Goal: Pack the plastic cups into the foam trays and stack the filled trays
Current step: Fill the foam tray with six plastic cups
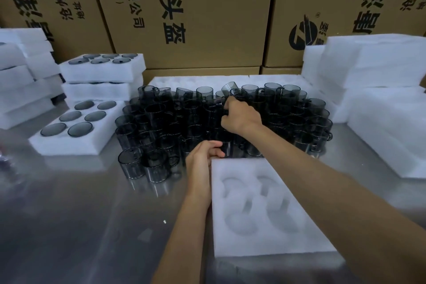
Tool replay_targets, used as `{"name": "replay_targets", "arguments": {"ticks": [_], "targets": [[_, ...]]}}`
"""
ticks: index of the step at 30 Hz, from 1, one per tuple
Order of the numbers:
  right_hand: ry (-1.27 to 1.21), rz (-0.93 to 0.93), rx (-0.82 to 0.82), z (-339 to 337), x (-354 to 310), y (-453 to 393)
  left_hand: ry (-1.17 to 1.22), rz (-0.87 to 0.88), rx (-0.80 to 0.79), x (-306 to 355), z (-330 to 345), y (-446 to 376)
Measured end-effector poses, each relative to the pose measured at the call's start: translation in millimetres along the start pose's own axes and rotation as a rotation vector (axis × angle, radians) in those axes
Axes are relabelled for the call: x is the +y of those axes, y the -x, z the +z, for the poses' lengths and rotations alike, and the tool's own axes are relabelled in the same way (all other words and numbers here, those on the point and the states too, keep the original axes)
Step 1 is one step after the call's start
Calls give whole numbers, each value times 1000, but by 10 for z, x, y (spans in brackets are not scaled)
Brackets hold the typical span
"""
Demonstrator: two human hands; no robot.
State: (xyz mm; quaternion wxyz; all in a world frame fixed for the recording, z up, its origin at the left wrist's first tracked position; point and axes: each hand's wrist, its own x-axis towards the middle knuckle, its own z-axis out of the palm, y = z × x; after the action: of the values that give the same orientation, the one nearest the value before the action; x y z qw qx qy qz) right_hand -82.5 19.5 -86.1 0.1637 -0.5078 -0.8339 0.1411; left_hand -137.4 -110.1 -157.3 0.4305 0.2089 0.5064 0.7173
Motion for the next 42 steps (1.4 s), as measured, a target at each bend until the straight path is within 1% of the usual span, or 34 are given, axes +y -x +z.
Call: {"name": "replay_targets", "arguments": {"ticks": [3,5,7,10,12,15,17,19,20,24,26,29,33,39,42], "targets": [[13,-44,-16,29,26,-7,-51,-2,-11,17,18,36],[-29,-48,-13,29,28,-7,-70,-7,-16,32,17,60],[-125,-24,-29,25,23,-14,-89,-10,-27,52,14,82],[-317,19,-95,7,43,36,-97,-12,-46,76,8,106],[-459,19,-109,-44,74,156,-103,9,-48,100,0,107],[-649,-11,-57,-173,168,433,-117,117,-32,142,-17,103],[-697,-44,-15,-270,274,658,-133,230,-16,191,-23,132],[-706,-76,15,-337,393,904,-233,372,-29,264,-11,178],[-721,-85,28,-349,452,1032,-302,435,-61,302,9,201],[-818,-79,54,-266,600,1452,-586,629,-296,405,160,387],[-872,-80,77,-219,640,1568,-684,673,-335,385,241,471],[-967,-86,132,-214,663,1663,-699,649,-348,393,262,536],[-1084,-110,146,-250,684,1764,-628,504,-434,449,267,576],[-1139,-124,86,-288,689,1829,-459,375,-525,441,298,611],[-1172,-131,79,-294,694,1838,-454,376,-521,444,297,616]]}}
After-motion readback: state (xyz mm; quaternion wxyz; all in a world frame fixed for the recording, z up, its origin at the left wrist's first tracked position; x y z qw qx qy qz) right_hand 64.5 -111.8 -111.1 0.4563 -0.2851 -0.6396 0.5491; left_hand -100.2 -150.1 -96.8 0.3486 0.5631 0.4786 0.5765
